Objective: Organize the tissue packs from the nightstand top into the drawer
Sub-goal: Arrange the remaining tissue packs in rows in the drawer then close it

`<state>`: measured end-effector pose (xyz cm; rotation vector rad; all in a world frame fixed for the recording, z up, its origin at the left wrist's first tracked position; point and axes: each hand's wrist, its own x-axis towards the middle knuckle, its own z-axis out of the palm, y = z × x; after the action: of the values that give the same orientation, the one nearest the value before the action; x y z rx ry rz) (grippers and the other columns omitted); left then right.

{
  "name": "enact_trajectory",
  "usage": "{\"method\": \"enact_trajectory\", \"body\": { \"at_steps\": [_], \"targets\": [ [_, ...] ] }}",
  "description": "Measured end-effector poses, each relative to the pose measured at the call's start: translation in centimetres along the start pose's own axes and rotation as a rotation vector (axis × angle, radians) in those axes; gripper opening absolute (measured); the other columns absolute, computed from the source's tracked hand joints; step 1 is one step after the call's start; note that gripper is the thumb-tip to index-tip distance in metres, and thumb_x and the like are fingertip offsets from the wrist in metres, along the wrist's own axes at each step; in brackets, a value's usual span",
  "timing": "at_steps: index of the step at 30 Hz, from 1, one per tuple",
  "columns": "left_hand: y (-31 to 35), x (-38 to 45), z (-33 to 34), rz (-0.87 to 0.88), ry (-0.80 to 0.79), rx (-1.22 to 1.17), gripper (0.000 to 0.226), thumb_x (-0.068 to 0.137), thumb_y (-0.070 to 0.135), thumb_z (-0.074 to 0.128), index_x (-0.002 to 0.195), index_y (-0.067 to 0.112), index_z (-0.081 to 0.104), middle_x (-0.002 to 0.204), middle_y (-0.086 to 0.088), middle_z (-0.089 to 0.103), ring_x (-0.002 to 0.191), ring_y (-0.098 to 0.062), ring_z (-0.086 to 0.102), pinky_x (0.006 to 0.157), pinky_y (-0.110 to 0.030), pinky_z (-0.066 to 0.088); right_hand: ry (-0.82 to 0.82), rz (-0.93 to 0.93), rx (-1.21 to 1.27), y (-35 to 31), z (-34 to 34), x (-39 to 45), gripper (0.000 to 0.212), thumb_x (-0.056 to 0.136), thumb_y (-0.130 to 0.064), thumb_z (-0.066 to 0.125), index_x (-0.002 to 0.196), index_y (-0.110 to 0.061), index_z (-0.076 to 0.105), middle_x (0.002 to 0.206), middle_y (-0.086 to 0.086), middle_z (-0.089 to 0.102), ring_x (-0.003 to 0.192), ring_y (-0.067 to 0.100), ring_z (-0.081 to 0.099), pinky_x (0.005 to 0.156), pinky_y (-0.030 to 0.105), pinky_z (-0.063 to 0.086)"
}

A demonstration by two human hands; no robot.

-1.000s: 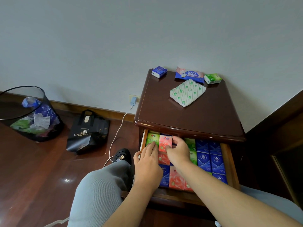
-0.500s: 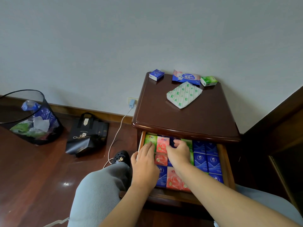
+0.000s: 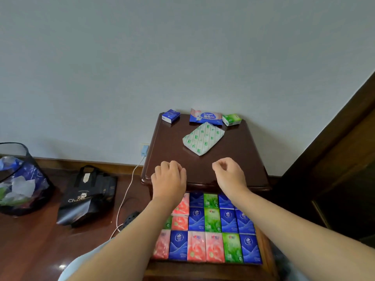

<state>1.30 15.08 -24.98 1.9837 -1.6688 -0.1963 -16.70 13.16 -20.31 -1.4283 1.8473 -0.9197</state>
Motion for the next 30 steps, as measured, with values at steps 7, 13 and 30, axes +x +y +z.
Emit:
{"method": "enact_trajectory", "body": {
  "at_steps": [7, 13, 30],
  "targets": [
    [0.6, 3.3, 4.4, -0.109, -0.240, 0.223, 0.074, 0.105, 0.054, 0.015, 0.164, 0.016, -0.008, 0.173, -0.006, -0.003, 0.159, -0.026, -0.004, 0.126, -0.052, -0.002, 0.186, -0.106, -0.215, 5.1, -0.7, 7.7, 0.045, 0.097, -0.018, 0.065, 0.140, -0.010, 0.056, 0.140, 0.015, 0.050, 0.129, 0.033, 0.051, 0.116, 0.048, 0.037],
    [1.1, 8.1, 4.9, -0.106, -0.255, 0.314, 0.069, 0.105, 0.050, 0.009, 0.165, 0.020, -0.006, 0.174, -0.007, -0.003, 0.160, -0.027, -0.006, 0.126, -0.060, 0.000, 0.282, -0.184, -0.269, 5.1, 0.9, 18.1, 0.062, 0.095, -0.023, 0.069, 0.150, -0.008, 0.046, 0.145, 0.017, 0.045, 0.135, 0.033, 0.045, 0.116, 0.035, 0.030],
    [0.8, 8.1, 5.2, -0.060, -0.125, 0.308, 0.065, 0.105, 0.045, 0.022, 0.164, 0.019, 0.019, 0.170, -0.011, 0.020, 0.158, -0.029, 0.013, 0.126, -0.059, 0.009, 0.545, -0.265, -0.002, 3.2, 2.5, 23.3, 0.050, 0.087, -0.032, 0.073, 0.131, -0.013, 0.061, 0.131, 0.015, 0.055, 0.126, 0.034, 0.048, 0.107, 0.031, 0.030]
  ]
}}
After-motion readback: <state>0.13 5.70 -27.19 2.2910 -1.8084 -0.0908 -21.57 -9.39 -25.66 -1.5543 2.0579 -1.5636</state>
